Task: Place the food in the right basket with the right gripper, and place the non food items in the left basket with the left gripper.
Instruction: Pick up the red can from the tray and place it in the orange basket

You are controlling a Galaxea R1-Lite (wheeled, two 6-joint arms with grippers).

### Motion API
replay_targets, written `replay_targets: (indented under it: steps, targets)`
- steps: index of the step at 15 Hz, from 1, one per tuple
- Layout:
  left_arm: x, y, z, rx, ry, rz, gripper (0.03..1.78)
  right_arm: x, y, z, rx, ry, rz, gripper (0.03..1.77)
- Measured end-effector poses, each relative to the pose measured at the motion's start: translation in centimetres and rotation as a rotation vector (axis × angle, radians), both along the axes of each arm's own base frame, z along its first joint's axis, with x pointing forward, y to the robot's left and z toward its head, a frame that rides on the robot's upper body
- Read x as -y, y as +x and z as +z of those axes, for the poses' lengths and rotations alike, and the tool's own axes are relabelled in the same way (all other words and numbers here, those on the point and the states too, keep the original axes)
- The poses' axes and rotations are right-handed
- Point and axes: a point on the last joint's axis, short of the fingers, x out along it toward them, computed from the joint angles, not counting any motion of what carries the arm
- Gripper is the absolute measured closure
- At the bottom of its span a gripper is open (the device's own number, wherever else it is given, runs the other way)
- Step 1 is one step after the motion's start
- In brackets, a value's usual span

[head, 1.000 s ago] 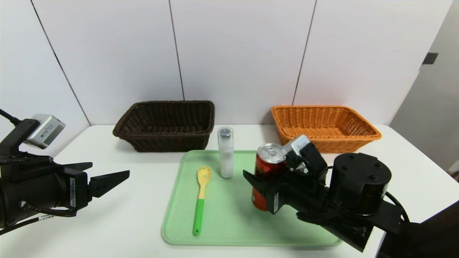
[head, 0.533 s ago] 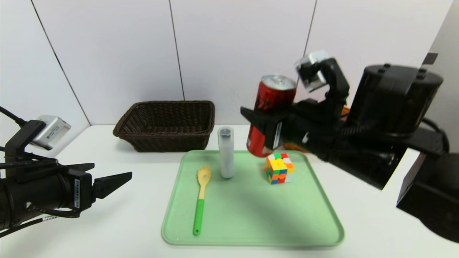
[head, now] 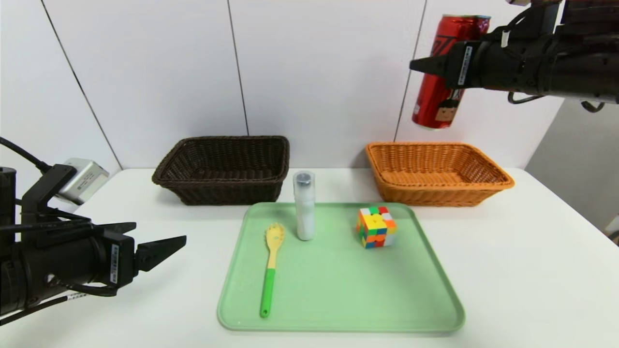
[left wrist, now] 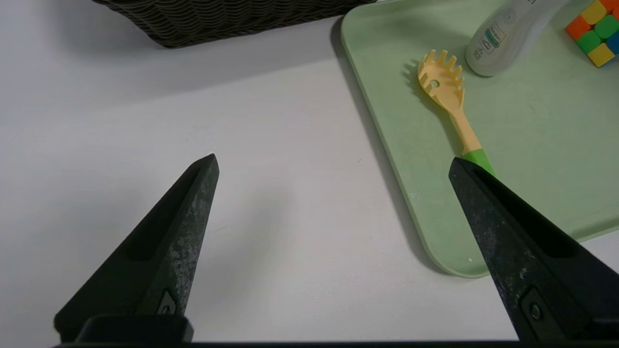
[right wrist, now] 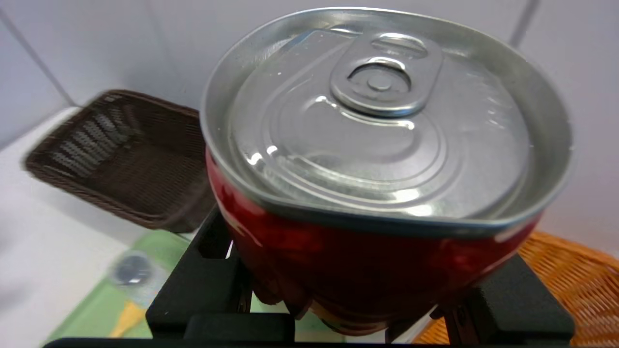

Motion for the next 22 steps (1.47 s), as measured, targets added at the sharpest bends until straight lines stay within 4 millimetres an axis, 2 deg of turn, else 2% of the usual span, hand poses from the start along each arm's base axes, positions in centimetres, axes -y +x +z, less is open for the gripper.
replay_targets:
  steps: [3,7,15,22]
  targets:
    - [0.1,0.3,-0.1,-0.005,0.001,-0.001,0.12,2.7,2.5,-0.7,-0.033,-0.003,-0.097,0.80]
    - [0.3,1.0,0.1,-0.012,-0.012,0.007,0.12,4.5,5.1,-2.6,-0.091,0.008,-0.171,0.80]
    - [0.6,2.3,0.7,-0.007,-0.021,0.009,0.12,5.4,9.6,-7.0,-0.150,-0.001,-0.223,0.80]
    - [0.8,3.2,0.8,-0.015,-0.020,0.007,0.12,5.0,13.0,-11.3,-0.187,0.026,-0.238,0.80]
